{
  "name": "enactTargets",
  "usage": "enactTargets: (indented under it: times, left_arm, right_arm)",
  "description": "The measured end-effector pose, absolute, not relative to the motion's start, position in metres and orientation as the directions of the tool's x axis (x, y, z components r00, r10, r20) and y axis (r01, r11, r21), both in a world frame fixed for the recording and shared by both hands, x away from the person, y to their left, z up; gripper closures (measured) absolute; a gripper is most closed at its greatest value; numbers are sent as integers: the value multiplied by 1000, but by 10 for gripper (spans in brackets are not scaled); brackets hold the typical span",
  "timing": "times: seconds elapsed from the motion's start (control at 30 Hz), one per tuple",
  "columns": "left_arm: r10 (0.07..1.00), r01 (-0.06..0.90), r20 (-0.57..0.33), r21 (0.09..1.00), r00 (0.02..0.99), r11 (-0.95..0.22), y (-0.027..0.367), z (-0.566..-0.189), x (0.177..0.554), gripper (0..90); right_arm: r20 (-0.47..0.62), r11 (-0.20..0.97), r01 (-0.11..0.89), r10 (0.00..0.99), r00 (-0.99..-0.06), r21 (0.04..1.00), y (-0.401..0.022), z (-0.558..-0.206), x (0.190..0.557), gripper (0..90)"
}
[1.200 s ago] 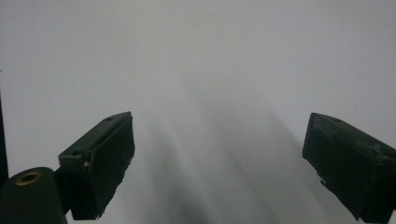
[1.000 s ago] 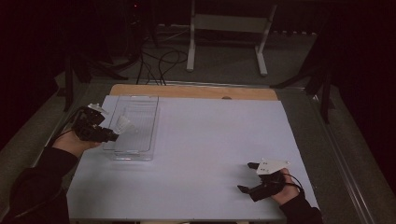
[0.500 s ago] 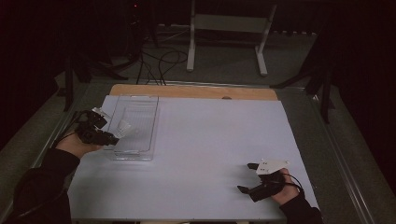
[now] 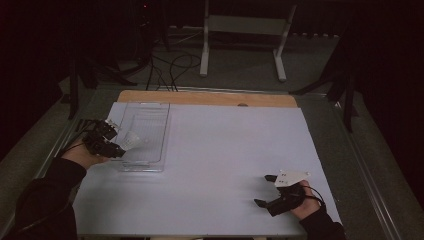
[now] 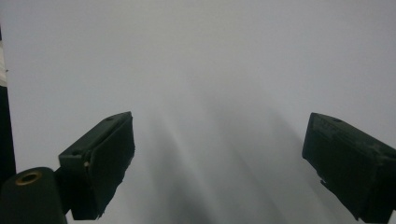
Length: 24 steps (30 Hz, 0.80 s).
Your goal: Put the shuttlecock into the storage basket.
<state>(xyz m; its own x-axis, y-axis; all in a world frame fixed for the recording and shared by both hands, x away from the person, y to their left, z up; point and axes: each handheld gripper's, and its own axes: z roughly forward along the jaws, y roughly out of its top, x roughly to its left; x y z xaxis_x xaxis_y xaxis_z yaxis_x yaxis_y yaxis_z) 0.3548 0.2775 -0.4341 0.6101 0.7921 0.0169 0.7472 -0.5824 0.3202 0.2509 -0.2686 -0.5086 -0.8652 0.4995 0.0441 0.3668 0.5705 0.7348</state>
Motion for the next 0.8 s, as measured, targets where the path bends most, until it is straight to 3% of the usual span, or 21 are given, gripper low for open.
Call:
enactTargets:
  times: [0.5, 0.8]
  left_arm:
    - [789, 750, 26, 294, 613, -592, 270, -433, 358, 649]
    - [807, 766, 46, 287, 589, -575, 267, -427, 358, 371]
  right_arm:
    - [46, 569, 368, 500, -865, 735, -269, -508, 251, 93]
    - [48, 562, 370, 504, -863, 740, -270, -507, 250, 93]
